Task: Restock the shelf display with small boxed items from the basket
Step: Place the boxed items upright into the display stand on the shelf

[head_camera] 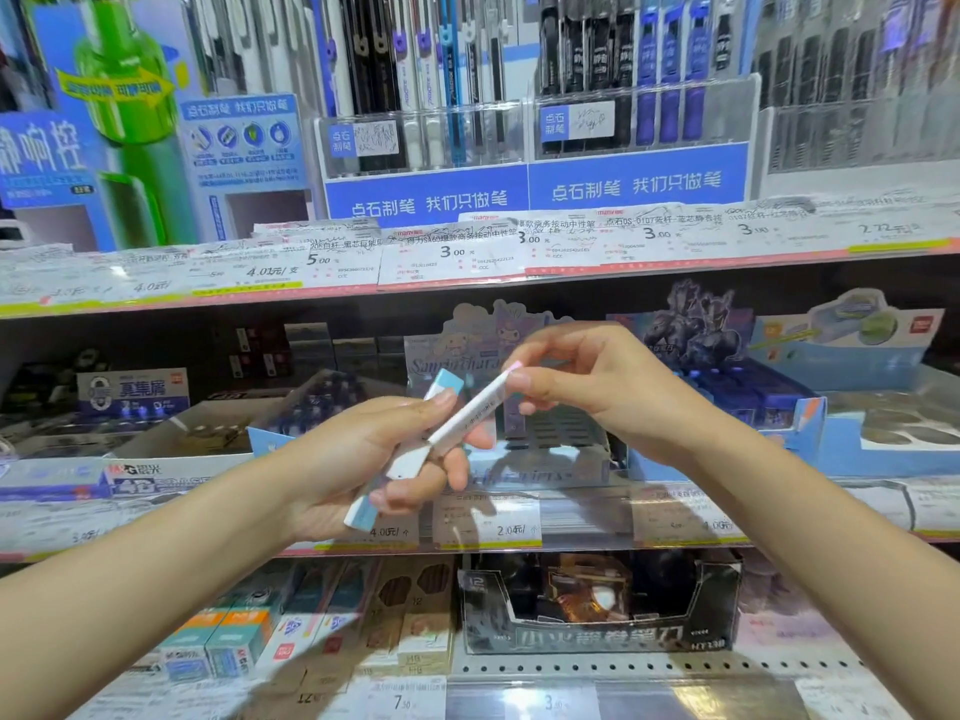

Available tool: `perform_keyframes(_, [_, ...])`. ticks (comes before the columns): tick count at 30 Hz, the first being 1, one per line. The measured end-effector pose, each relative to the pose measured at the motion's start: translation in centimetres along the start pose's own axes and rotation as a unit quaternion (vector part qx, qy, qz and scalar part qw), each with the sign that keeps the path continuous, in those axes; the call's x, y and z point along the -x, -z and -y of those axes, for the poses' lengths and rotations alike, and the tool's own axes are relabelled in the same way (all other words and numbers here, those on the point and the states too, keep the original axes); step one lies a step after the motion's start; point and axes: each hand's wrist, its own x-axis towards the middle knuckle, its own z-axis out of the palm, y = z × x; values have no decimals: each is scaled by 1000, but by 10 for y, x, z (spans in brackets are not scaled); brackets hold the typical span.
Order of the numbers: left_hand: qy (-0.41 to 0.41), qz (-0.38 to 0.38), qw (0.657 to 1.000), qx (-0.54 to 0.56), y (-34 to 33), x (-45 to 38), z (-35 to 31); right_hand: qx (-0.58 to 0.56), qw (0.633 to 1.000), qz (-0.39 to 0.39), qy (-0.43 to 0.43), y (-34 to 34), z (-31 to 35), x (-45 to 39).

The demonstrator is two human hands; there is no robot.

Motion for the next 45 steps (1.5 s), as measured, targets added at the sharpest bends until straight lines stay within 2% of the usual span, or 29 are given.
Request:
perform_keyframes(5, [-35, -14, 998, -43, -6, 4, 2, -50, 998, 31, -38, -6, -1, 0])
perform_keyframes(7, [-59, -46, 994, -78, -10, 1, 2, -75, 996, 15, -44, -12, -1, -1])
perform_keyframes(11, [-107, -87, 980, -145, -10, -6, 5, -53, 997, -35, -33, -22, -2, -5])
perform_keyframes(13, [-143, -106, 963, -204, -7, -9, 5, -53, 996, -63, -22, -19, -3, -10])
perform_keyframes(15, [-193, -152, 914, -321, -1, -11, 4, -14, 995, -96, -1, -10, -2, -14])
perform_keyframes(17, [-249, -173, 835, -458, 8, -11, 3, 48, 992, -113, 22, 0, -3, -17])
perform_keyframes(20, [-296, -152, 741, -583, 18, -11, 0, 136, 984, -111, 40, 5, -11, -21])
perform_keyframes(23, [-322, -115, 646, -682, 19, -14, -1, 166, 980, -105, 43, 4, -24, -24])
perform_keyframes(26, [-321, -104, 580, -741, 21, -19, 3, 177, 980, -77, 44, 1, -34, -24])
perform_keyframes(28, [-319, -108, 555, -761, 24, -24, 6, 182, 980, -70, 51, -1, -38, -23])
perform_keyframes(30, [-315, -110, 564, -756, 26, -29, 6, 185, 979, -67, 52, -1, -37, -23])
perform_keyframes(33, [-282, -114, 628, -717, 29, -31, 8, 230, 971, -47, 49, 0, -38, -20])
perform_keyframes(35, [-259, -109, 649, -707, 30, -30, 8, 272, 960, -45, 59, 0, -40, -18])
perform_keyframes(39, [-250, -93, 656, -706, 34, -31, 6, 307, 946, -75, 78, 1, -45, -14])
perform_keyframes(45, [-237, -88, 658, -710, 31, -28, 6, 314, 944, -71, 72, -2, -44, -13])
